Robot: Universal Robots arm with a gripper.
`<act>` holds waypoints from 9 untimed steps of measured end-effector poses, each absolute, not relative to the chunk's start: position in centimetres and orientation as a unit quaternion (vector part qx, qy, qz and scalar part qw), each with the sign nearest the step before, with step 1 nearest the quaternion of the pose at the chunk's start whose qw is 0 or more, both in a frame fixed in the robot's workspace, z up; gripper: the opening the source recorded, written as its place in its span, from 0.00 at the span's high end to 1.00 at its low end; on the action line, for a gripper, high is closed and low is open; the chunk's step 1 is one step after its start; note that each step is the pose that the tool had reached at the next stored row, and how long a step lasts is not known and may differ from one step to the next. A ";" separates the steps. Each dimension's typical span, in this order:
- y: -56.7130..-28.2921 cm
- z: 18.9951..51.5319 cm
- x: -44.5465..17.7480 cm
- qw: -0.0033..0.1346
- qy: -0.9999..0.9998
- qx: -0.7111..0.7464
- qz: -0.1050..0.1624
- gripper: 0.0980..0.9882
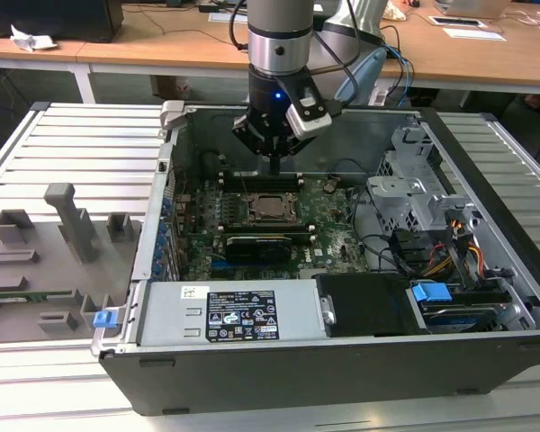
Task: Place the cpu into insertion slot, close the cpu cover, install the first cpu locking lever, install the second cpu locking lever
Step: 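Install the first cpu locking lever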
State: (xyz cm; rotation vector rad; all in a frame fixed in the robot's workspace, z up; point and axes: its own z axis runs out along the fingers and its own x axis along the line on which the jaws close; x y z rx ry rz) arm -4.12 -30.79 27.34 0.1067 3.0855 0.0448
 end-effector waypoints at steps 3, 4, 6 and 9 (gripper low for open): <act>-30.8 27.3 -4.1 0.027 0.999 0.010 0.015 0.99; -30.8 27.3 -4.1 0.026 1.000 0.000 0.015 0.99; -30.8 27.3 -4.1 0.026 0.999 -0.019 0.016 0.99; -30.8 27.3 -4.3 0.026 0.998 -0.048 0.017 0.99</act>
